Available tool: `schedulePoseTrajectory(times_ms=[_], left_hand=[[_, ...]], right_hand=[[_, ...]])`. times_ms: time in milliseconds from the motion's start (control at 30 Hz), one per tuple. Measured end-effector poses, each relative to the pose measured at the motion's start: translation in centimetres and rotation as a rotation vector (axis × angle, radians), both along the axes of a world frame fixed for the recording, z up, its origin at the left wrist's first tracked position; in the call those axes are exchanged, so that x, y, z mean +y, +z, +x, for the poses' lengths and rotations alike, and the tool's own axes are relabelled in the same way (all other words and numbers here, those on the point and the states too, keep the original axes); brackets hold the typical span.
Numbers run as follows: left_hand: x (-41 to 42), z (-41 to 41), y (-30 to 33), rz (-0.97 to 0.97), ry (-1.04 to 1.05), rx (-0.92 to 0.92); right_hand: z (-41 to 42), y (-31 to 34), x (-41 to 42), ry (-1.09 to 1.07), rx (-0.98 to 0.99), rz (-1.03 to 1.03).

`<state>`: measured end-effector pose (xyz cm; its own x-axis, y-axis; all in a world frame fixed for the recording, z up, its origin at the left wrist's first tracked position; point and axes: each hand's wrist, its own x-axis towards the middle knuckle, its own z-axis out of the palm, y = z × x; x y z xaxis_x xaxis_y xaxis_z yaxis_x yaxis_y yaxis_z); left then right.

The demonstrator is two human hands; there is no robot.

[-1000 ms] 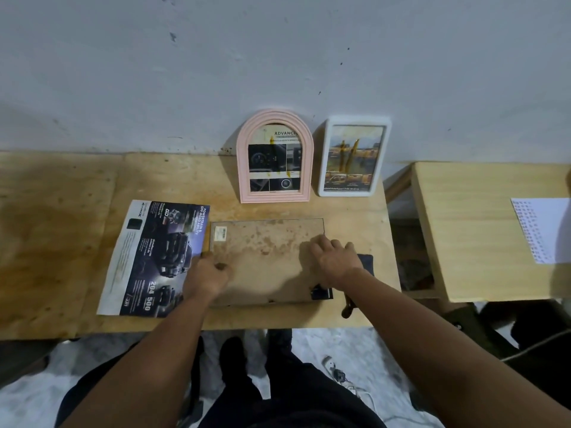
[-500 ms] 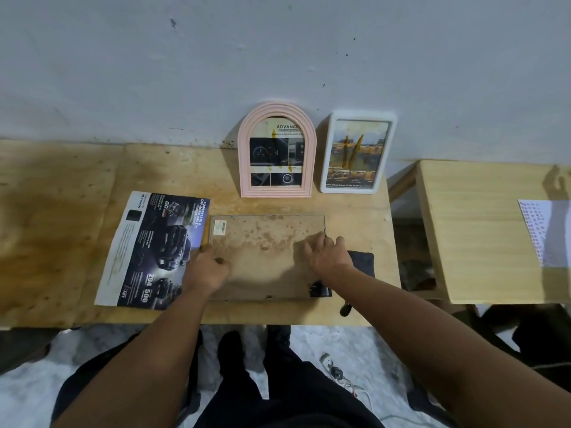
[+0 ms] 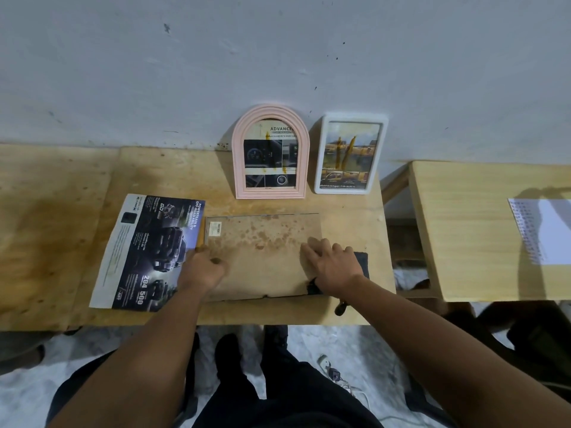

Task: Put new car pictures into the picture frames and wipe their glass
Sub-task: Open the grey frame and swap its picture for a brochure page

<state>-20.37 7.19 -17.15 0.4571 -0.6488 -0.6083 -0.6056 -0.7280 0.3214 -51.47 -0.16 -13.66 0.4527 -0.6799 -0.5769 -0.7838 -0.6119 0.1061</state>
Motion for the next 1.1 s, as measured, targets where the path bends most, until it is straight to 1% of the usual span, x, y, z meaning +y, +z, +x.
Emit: schedulePoseTrajectory(times_ms=[100,200,267,333,400,433,567,800,933,1000,1100], left_hand=[[-0.1,0.0,0.1,-0.002,-0.003,0.009],[-0.2,-0.1,0.1,-0.007,-0.005,0.022],[-0.2,-0.2,0.2,-0.002,-0.009,0.020],[-0.1,-0.2,0.3,0.007,-0.021,0.011],[0.1,-0.3,0.3,0.006,-0.025,0.003],[0.1,-0.3,0.5,0.007,-0.028,0.001],[0.2,-0.3,0.6,0.008,-0.036,0.010],[0.3,-0.3,0.8,0.021,-0.041,0.019],[0.2,-0.5,0.8,0.009,-0.045,0.002],[0.1,-0.7,0.9,0.002,-0.031,-0.002],[0.1,-0.7,1.3,0.010,-0.008,0.026]], right_hand=[[-0.5,-0.2,1.0,-0.136,-0.129,0.003],[-1.1,-0.6,1.8,-0.330,-0.293,0.047],[-1.2,-0.7,2.2,-0.529,-0.487,0.103],[-1.1,-0.9,2.4,-0.803,-0.706,0.188],[-0.9,-1.5,2.4,-1.053,-0.811,0.248],[-0.9,-2.0,2.4,-1.123,-0.833,0.239],[-0.8,-3.0,1.9,-1.218,-0.853,0.184],[-0.9,-3.4,1.9,-1.263,-0.852,0.181],[-1.6,-2.7,1.7,-1.337,-0.885,0.164],[-2.4,-2.5,1.7,-1.358,-0.920,0.175],[-3.3,-2.2,1.8,-1.442,-1.056,0.247]])
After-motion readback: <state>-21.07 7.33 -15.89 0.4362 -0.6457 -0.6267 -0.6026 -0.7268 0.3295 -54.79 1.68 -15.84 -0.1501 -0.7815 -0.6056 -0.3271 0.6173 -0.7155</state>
